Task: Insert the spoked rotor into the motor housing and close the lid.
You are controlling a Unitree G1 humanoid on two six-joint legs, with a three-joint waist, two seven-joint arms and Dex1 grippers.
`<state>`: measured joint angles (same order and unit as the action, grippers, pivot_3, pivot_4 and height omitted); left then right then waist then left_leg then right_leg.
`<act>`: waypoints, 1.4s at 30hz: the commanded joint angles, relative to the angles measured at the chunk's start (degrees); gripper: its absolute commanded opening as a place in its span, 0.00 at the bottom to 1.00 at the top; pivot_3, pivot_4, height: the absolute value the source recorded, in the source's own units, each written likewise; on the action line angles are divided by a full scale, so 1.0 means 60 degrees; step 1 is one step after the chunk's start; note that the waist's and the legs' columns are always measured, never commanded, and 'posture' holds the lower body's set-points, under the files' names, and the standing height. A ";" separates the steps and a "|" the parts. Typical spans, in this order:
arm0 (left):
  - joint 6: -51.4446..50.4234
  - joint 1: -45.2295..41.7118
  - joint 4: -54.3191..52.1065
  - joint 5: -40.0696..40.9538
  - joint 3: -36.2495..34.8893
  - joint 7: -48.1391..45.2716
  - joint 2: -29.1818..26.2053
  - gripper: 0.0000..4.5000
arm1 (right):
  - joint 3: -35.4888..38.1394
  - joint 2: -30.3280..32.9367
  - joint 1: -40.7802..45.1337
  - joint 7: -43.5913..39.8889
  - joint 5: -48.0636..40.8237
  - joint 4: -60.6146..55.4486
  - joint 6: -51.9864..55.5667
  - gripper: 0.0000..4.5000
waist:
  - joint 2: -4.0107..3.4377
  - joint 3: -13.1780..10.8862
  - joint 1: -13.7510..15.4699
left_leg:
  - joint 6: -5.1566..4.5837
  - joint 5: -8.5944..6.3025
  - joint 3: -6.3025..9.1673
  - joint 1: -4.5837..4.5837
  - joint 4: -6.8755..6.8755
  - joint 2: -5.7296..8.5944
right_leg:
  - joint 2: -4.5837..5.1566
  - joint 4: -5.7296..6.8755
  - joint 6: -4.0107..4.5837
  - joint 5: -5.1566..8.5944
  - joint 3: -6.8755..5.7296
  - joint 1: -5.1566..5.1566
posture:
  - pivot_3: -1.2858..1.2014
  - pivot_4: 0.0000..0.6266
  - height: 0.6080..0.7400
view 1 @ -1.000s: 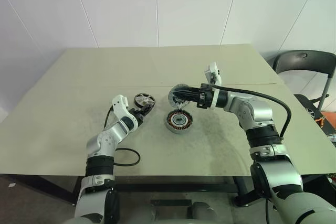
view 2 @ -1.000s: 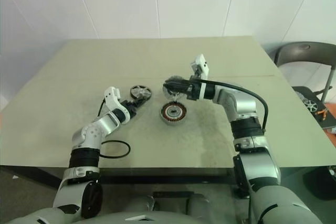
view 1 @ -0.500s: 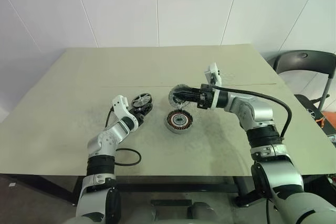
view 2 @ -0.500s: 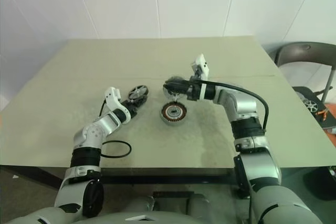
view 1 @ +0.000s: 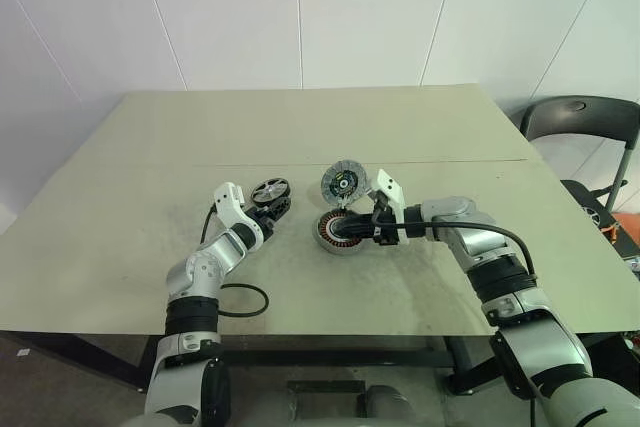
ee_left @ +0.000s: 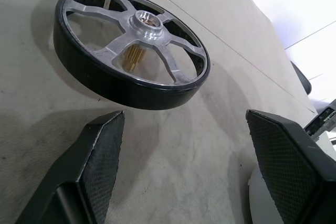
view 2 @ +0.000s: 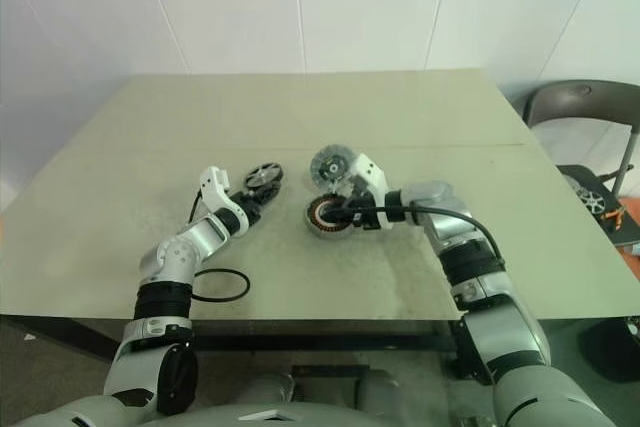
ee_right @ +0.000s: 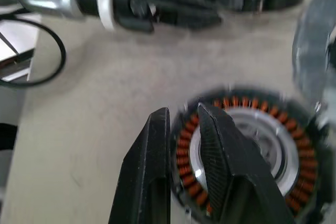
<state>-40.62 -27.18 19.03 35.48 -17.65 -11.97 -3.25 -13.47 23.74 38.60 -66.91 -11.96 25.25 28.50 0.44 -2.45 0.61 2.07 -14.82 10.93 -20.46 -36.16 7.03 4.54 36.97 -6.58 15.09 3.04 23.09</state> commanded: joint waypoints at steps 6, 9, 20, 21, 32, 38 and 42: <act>0.0003 0.0089 -0.0577 -0.0043 0.0316 -0.0329 -0.0011 0.87 | 0.0031 -0.0345 0.0324 0.0699 0.0578 0.0967 -0.0991 0.20 | 0.0001 0.0001 -0.0011 | 0.0000 0.0000 0.0000 0.0009 0.0000 0.0000 | -0.0002 0.0001 0.0000 0.0000 0.0000 -0.0006 | 0.52 0.00 1.00; -0.0023 0.0136 -0.0670 -0.0046 0.0411 -0.0375 -0.0029 0.87 | 0.0064 -0.0406 0.0413 0.0840 0.0640 0.1156 -0.1106 0.20 | 0.0001 0.0001 -0.0005 | 0.0002 0.0001 0.0001 0.0012 -0.0009 0.0000 | -0.0003 0.0006 0.0000 -0.0001 0.0000 -0.0015 | 0.52 0.00 1.00; 0.0028 0.0652 -0.1811 -0.0314 0.1455 -0.1428 -0.0411 0.87 | 0.0330 -0.0710 0.0738 0.1557 0.0818 0.2028 -0.1345 0.20 | 0.0000 0.0001 -0.0055 | 0.0002 0.0001 0.0002 0.0007 0.0004 0.0001 | -0.0003 0.0004 0.0002 -0.0001 0.0002 -0.0002 | 0.52 0.00 1.00; 0.0037 0.0690 -0.1904 -0.0320 0.1518 -0.1497 -0.0443 0.87 | 0.0238 -0.0706 0.0746 0.1657 0.0979 0.2174 -0.1439 0.20 | 0.0000 0.0001 -0.0049 | 0.0002 0.0001 0.0001 0.0008 0.0003 0.0000 | -0.0003 0.0005 0.0002 -0.0001 0.0001 -0.0003 | 0.52 0.00 1.00; 0.0186 0.0955 -0.2570 -0.0538 0.1840 -0.1893 -0.0821 0.87 | -0.0528 -0.0744 0.0364 0.1198 0.1664 0.2176 -0.1359 0.20 | 0.0001 0.0005 -0.0048 | 0.0001 0.0001 0.0004 0.0072 -0.0003 0.0000 | -0.0005 0.0004 0.0001 0.0001 0.0000 -0.0071 | 0.52 0.00 1.00; 0.0298 0.0977 -0.2654 -0.0670 0.1885 -0.1943 -0.0873 0.87 | -0.0758 -0.0478 -0.0120 0.0237 0.1464 0.1006 -0.0908 0.20 | 0.0002 0.0007 -0.0033 | -0.0002 -0.0002 0.0007 0.0065 0.0009 0.0000 | -0.0004 -0.0013 -0.0002 0.0004 -0.0002 -0.0067 | 0.52 0.00 1.00; 0.0346 0.0981 -0.2609 -0.0704 0.1850 -0.1925 -0.0890 0.87 | -0.0723 -0.0433 -0.0206 0.0264 0.1513 0.0811 -0.0800 0.20 | 0.0002 0.0009 -0.0063 | -0.0006 -0.0005 0.0007 0.0036 0.0027 -0.0002 | -0.0002 -0.0036 -0.0003 0.0005 -0.0001 -0.0039 | 0.52 0.00 1.00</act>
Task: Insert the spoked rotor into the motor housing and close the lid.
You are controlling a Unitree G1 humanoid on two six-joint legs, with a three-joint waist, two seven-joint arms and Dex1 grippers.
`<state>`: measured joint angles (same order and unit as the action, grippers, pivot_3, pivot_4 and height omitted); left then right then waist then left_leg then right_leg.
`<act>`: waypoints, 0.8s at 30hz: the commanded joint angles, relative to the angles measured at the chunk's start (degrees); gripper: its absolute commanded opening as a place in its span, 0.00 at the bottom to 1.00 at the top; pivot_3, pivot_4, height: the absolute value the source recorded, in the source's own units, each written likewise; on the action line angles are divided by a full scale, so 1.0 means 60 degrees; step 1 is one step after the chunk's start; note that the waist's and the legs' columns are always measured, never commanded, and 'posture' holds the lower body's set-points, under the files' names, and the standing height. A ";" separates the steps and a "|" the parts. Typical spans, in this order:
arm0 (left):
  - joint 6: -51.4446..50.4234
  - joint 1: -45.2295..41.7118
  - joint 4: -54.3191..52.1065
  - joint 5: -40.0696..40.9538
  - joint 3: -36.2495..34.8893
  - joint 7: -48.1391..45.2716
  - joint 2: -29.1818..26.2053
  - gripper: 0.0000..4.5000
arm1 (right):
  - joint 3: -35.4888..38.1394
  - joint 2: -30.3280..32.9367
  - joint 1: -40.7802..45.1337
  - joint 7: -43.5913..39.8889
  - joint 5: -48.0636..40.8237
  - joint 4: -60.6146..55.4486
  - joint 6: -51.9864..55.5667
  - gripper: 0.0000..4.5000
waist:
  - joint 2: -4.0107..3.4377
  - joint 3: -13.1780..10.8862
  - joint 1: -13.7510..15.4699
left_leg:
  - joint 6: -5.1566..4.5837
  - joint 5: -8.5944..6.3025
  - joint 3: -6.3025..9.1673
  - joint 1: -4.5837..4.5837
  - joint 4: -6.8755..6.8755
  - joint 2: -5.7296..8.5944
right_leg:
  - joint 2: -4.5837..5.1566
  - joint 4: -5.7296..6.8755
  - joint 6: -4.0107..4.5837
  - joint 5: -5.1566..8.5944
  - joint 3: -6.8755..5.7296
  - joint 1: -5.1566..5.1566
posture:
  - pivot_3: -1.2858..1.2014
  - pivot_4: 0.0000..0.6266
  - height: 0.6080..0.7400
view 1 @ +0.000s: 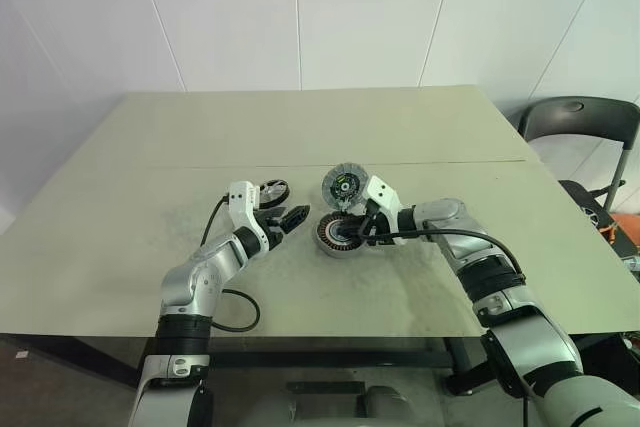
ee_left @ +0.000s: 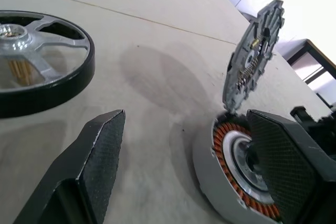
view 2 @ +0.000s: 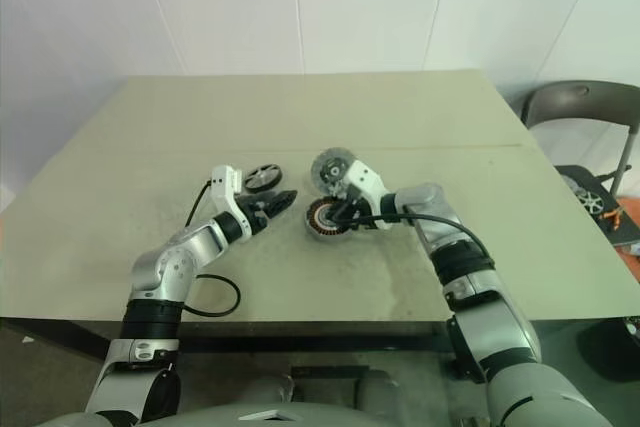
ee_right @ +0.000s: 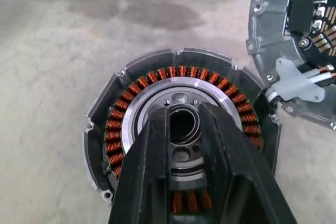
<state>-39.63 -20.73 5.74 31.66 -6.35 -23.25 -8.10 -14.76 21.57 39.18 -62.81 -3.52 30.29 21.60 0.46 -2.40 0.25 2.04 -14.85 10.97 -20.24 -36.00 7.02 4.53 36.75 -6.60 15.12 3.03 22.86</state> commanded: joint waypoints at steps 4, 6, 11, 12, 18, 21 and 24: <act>0.0217 -0.0105 -0.0367 -0.0066 -0.0069 -0.0002 -0.0090 0.87 | -0.0429 -0.0076 -0.0305 -0.0611 -0.0048 -0.0230 0.0445 0.20 | 0.0001 0.0001 -0.0001 | -0.0002 -0.0002 -0.0001 -0.0009 0.0003 0.0000 | 0.0000 -0.0025 0.0000 -0.0001 -0.0001 -0.0001 | 0.52 0.00 1.00; 0.0266 -0.0094 -0.0310 -0.0098 -0.0116 0.0064 -0.0102 0.87 | -0.0257 -0.0154 -0.0312 -0.0649 -0.0258 -0.0353 0.0484 0.20 | 0.0001 0.0001 0.0002 | -0.0004 -0.0003 0.0000 -0.0011 0.0004 0.0000 | 0.0000 -0.0028 -0.0001 -0.0001 -0.0001 -0.0001 | 0.52 0.00 1.00; 0.0309 -0.0079 -0.0220 -0.0125 -0.0252 0.0233 -0.0099 0.87 | 0.0114 -0.0424 0.0202 0.0547 0.0129 0.0691 0.0070 0.20 | 0.0001 0.0001 -0.0088 | -0.0005 -0.0003 -0.0001 -0.0010 0.0010 -0.0002 | -0.0002 -0.0034 0.0000 -0.0002 -0.0001 -0.0001 | 0.52 0.00 1.00; 0.0320 -0.0086 -0.0198 -0.0140 -0.0264 0.0245 -0.0102 0.87 | 0.0198 -0.0455 0.0261 0.0544 0.0073 0.0771 -0.0061 0.20 | 0.0002 0.0001 -0.0141 | -0.0005 -0.0003 -0.0001 -0.0006 0.0008 -0.0002 | -0.0002 -0.0033 0.0000 -0.0003 -0.0001 -0.0007 | 0.52 0.00 1.00; 0.0314 -0.0105 -0.0169 -0.0218 -0.0294 0.0271 -0.0064 0.87 | 0.0981 -0.0643 0.0372 -0.0114 -0.1089 0.0171 0.0008 0.20 | -0.0001 -0.0002 -0.0161 | -0.0002 0.0001 0.0002 -0.0006 -0.0024 -0.0002 | -0.0008 -0.0026 0.0000 -0.0020 -0.0003 -0.0019 | 0.52 0.00 1.00; 0.0313 -0.0091 -0.0183 -0.0230 -0.0292 0.0279 -0.0065 0.87 | 0.0975 -0.0627 0.0366 -0.0033 -0.1078 0.0207 0.0007 0.20 | -0.0001 -0.0002 -0.0160 | -0.0003 0.0000 0.0004 -0.0011 -0.0020 -0.0001 | -0.0007 -0.0028 -0.0005 -0.0024 -0.0003 -0.0014 | 0.52 0.00 1.00; 0.0311 -0.0080 -0.0194 -0.0232 -0.0287 0.0292 -0.0065 0.87 | 0.1384 -0.0714 0.0395 -0.0091 -0.1587 0.0048 0.0028 0.20 | -0.0001 -0.0002 -0.0158 | -0.0003 0.0001 0.0005 -0.0026 -0.0012 -0.0001 | -0.0005 -0.0028 -0.0004 -0.0024 -0.0003 0.0007 | 0.52 0.00 1.00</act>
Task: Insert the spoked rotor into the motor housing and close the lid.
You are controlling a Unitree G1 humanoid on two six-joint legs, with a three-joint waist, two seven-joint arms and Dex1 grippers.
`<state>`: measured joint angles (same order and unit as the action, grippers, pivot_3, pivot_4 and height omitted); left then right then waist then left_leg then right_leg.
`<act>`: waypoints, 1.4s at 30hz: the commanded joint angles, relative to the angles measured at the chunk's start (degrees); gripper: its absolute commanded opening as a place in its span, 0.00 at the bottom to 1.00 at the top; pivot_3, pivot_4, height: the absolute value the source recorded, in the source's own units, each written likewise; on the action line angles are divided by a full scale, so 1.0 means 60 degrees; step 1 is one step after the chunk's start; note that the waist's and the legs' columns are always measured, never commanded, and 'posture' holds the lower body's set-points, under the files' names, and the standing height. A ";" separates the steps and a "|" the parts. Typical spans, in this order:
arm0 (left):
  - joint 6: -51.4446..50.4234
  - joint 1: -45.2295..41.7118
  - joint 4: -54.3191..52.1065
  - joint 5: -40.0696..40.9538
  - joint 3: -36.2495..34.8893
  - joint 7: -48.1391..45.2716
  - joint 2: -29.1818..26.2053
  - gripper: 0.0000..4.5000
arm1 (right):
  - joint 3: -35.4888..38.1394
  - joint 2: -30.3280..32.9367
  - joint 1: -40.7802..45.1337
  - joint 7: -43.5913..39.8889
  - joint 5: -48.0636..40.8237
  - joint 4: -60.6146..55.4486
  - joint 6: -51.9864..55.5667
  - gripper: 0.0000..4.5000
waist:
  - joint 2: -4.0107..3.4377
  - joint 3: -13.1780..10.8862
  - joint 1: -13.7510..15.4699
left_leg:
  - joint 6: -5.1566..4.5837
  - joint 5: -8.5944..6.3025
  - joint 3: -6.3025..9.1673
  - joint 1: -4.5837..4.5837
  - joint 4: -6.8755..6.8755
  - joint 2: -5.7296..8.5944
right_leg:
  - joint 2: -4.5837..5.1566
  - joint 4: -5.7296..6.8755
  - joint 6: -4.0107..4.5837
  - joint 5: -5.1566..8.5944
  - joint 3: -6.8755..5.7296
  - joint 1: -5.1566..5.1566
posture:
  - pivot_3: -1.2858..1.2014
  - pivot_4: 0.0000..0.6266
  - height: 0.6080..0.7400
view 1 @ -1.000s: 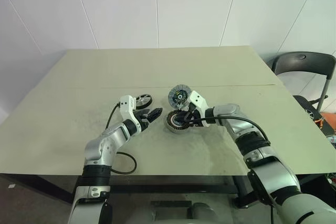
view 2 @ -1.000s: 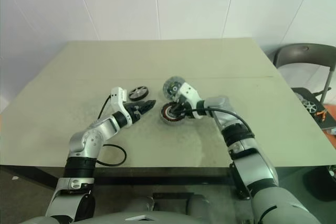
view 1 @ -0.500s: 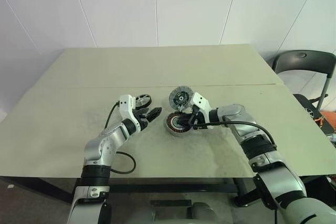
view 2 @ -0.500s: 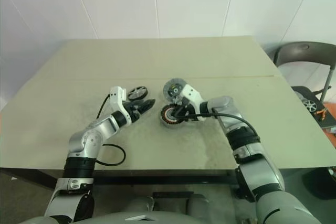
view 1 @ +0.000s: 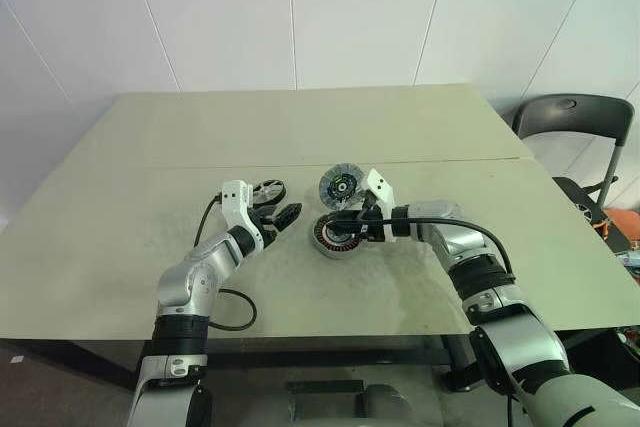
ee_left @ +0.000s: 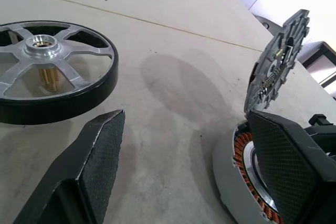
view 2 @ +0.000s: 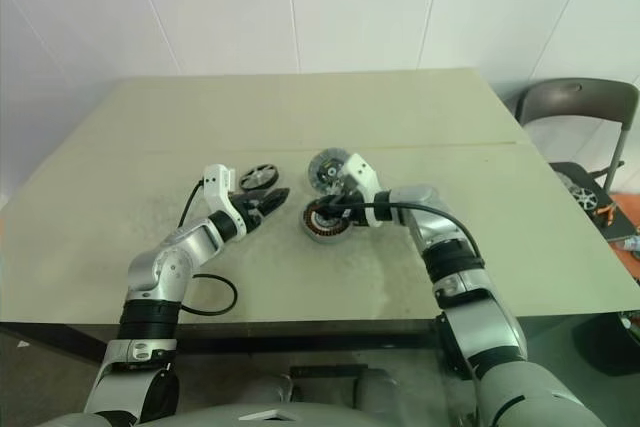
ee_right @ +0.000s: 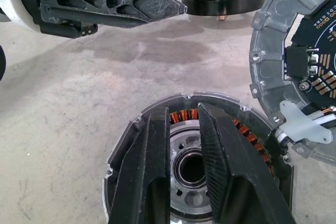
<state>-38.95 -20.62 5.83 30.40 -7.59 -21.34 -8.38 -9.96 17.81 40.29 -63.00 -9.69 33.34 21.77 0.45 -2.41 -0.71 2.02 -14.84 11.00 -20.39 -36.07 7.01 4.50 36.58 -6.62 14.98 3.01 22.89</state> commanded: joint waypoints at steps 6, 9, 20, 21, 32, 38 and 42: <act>0.0176 -0.0082 -0.0216 -0.0021 -0.0079 -0.0020 -0.0034 0.87 | 0.0867 0.0004 0.0262 -0.0317 -0.1040 -0.0701 0.0329 0.00 | 0.0000 0.0000 0.0000 | 0.0000 0.0000 -0.0001 0.0001 0.0002 0.0000 | 0.0000 0.0000 0.0001 0.0000 0.0000 0.0000 | 0.52 0.00 1.00; 0.0182 -0.0088 -0.0198 -0.0019 -0.0087 -0.0033 -0.0045 0.87 | 0.0500 0.0189 0.0187 -0.0211 -0.0555 -0.0485 0.0156 0.00 | -0.0001 0.0000 0.0004 | 0.0000 -0.0001 -0.0002 0.0001 -0.0002 0.0000 | 0.0000 0.0000 0.0000 0.0000 0.0000 -0.0002 | 0.52 0.00 1.00; 0.0180 -0.0008 -0.0252 -0.0026 -0.0097 0.0013 -0.0037 0.87 | -0.0581 0.0195 0.0107 0.0619 0.1030 0.0443 -0.0465 0.00 | 0.0000 0.0000 -0.0007 | 0.0000 0.0000 -0.0004 0.0003 -0.0001 0.0001 | 0.0001 0.0000 0.0000 0.0000 0.0001 -0.0004 | 0.52 0.00 1.00; 0.0177 0.0005 -0.0269 -0.0025 -0.0095 0.0028 -0.0029 0.87 | -0.0669 0.0178 0.0084 0.0675 0.1143 0.0500 -0.0569 0.00 | 0.0000 0.0000 -0.0007 | 0.0000 0.0000 -0.0003 0.0008 -0.0002 0.0001 | 0.0001 0.0000 0.0000 0.0000 0.0001 -0.0008 | 0.52 0.00 1.00; 0.0207 0.0068 -0.0290 -0.0007 -0.0105 0.0041 -0.0018 0.87 | -0.0600 0.0079 0.0303 0.1022 0.1353 0.0854 -0.1387 0.00 | 0.0000 0.0001 0.0000 | 0.0001 0.0001 -0.0001 0.0044 -0.0018 0.0000 | -0.0003 0.0002 0.0002 -0.0001 0.0000 -0.0050 | 0.52 0.00 1.00; 0.0196 0.0093 -0.0327 0.0001 -0.0106 0.0051 -0.0006 0.87 | -0.0801 0.0252 0.0248 0.0986 0.1632 0.0964 -0.1534 0.00 | 0.0000 0.0001 -0.0004 | 0.0001 0.0001 0.0000 0.0040 -0.0009 0.0000 | -0.0002 0.0002 0.0004 -0.0003 0.0000 -0.0041 | 0.52 0.00 1.00; 0.0189 0.0113 -0.0341 0.0000 -0.0100 0.0041 -0.0018 0.87 | -0.0845 0.0403 0.0179 0.0474 0.1532 0.0803 -0.1230 0.00 | 0.0000 0.0001 0.0001 | 0.0002 0.0001 -0.0001 0.0042 -0.0012 0.0000 | -0.0002 0.0002 0.0003 -0.0003 0.0000 -0.0045 | 0.52 0.00 1.00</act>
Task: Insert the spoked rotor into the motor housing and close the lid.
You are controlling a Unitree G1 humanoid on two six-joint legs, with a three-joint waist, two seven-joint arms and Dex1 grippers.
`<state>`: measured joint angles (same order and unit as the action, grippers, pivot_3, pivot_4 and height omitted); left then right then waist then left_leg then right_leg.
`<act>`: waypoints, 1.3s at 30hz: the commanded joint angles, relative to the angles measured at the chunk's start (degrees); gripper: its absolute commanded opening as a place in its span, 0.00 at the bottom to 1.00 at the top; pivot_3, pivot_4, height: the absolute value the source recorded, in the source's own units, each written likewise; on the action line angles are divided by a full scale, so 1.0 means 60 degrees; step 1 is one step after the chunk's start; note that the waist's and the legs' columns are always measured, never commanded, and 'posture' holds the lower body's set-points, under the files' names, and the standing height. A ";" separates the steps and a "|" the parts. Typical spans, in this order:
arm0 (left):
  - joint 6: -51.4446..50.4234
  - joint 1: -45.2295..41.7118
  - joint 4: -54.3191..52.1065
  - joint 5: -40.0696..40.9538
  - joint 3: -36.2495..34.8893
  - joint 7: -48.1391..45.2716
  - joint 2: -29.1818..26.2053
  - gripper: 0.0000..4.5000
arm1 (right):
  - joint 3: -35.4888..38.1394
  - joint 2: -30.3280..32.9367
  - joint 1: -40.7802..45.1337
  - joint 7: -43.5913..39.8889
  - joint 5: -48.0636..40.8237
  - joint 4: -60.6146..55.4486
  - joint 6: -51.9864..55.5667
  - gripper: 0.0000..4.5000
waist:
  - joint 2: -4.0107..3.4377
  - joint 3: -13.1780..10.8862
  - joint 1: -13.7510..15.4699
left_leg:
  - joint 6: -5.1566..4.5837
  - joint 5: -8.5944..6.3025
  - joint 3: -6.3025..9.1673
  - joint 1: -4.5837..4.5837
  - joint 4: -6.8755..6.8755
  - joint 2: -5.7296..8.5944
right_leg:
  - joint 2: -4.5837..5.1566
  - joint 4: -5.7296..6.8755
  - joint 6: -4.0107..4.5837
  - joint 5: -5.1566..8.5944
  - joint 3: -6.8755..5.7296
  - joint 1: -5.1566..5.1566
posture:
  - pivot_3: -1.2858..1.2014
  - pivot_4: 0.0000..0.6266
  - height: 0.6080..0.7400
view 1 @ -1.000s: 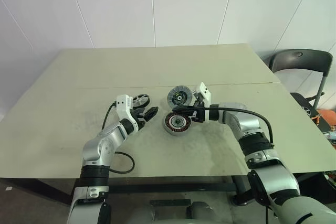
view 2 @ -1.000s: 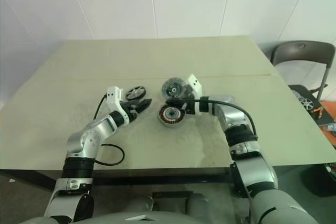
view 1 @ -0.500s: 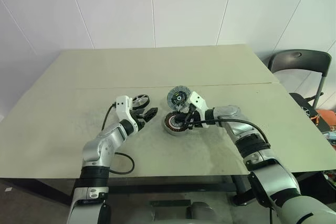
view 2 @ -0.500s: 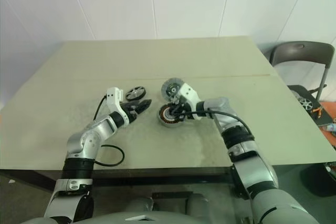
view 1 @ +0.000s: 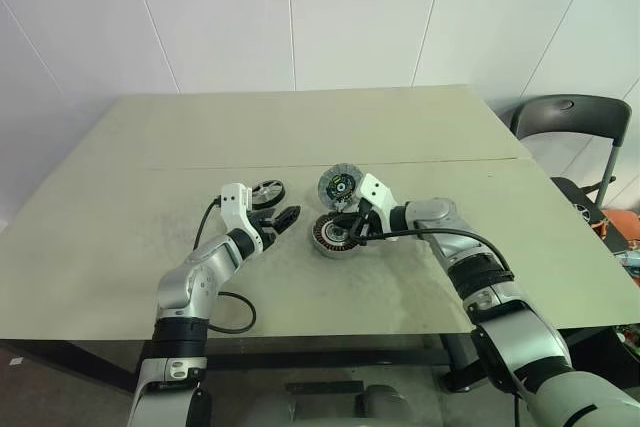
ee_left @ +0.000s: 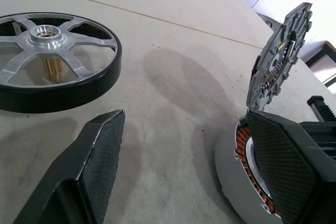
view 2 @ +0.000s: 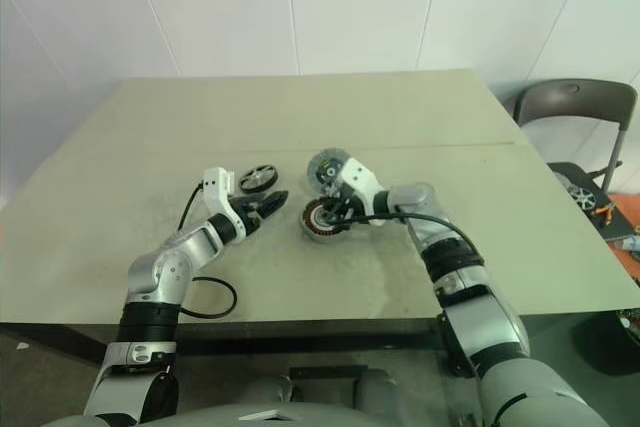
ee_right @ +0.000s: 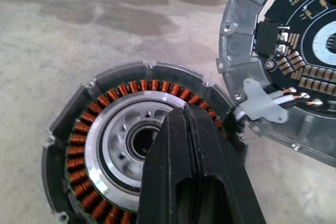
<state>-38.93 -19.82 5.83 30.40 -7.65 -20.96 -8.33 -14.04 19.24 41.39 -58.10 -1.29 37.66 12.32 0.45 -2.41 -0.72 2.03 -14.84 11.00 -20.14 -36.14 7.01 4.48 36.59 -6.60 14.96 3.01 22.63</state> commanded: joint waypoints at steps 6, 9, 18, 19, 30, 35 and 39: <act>0.0184 -0.0026 -0.0327 -0.0009 -0.0081 -0.0022 -0.0032 0.87 | 0.1029 -0.0322 0.0076 -0.0786 -0.1416 -0.0704 0.1005 0.00 | -0.0001 -0.0001 -0.0027 | 0.0000 0.0000 0.0002 -0.0021 0.0004 -0.0001 | 0.0000 -0.0002 0.0000 0.0000 0.0000 0.0020 | 0.52 0.00 1.00; 0.0161 0.0008 -0.0345 0.0046 -0.0146 0.0026 0.0006 0.87 | 0.1311 -0.0365 0.0055 -0.1172 -0.2066 -0.1304 0.1564 0.00 | -0.0004 -0.0003 -0.0019 | 0.0000 0.0001 0.0002 -0.0042 0.0012 -0.0001 | 0.0000 -0.0001 0.0001 -0.0001 0.0002 0.0048 | 0.52 0.00 1.00; -0.0087 0.0258 -0.0212 0.0672 -0.1251 0.0976 0.0495 0.87 | 0.1871 -0.0029 0.0122 -0.1570 -0.3113 -0.2180 0.2448 0.00 | -0.0004 -0.0003 0.0016 | -0.0003 -0.0002 0.0004 -0.0043 0.0010 0.0000 | 0.0003 -0.0011 0.0000 -0.0001 -0.0003 0.0039 | 0.52 0.00 1.00; -0.0100 0.0228 -0.0142 0.0735 -0.1405 0.1123 0.0545 0.87 | 0.1884 0.0009 0.0155 -0.1563 -0.3137 -0.2158 0.2450 0.00 | -0.0004 -0.0003 0.0017 | -0.0003 -0.0002 0.0004 -0.0042 0.0009 0.0000 | 0.0003 -0.0011 -0.0001 -0.0001 -0.0003 0.0037 | 0.52 0.00 1.00; -0.0322 -0.0720 0.0985 0.2282 -0.3456 0.2520 0.1070 0.87 | 0.1916 0.0074 0.0177 -0.1465 -0.3128 -0.2096 0.2344 0.00 | -0.0001 -0.0004 0.0010 | -0.0003 -0.0003 0.0000 -0.0046 0.0007 0.0000 | 0.0006 -0.0019 -0.0004 -0.0002 -0.0004 0.0036 | 0.52 0.00 1.00; -0.0657 -0.1158 0.1394 0.2877 -0.3788 0.2686 0.1078 0.87 | 0.1888 0.0001 0.0114 -0.1393 -0.3148 -0.2143 0.2330 0.00 | 0.0001 -0.0005 0.0013 | -0.0003 -0.0002 0.0003 -0.0051 0.0006 0.0000 | 0.0005 -0.0022 -0.0004 -0.0002 -0.0006 0.0038 | 0.52 0.00 1.00; -0.0936 -0.1536 0.1952 0.2788 -0.3578 0.2661 0.0920 0.87 | 0.1864 -0.0032 0.0122 -0.1303 -0.3121 -0.2121 0.2296 0.00 | 0.0001 -0.0005 0.0010 | -0.0003 -0.0002 0.0002 -0.0050 0.0006 0.0001 | 0.0004 -0.0022 -0.0006 -0.0003 -0.0006 0.0036 | 0.52 0.00 1.00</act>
<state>-43.78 -27.27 17.51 46.48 -29.99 -4.77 -2.08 -3.64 19.26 40.82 -66.11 -19.21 26.65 27.09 0.46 -2.44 -0.65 2.01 -14.85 11.01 -20.44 -36.10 7.02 4.51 36.46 -6.63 14.94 2.98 22.85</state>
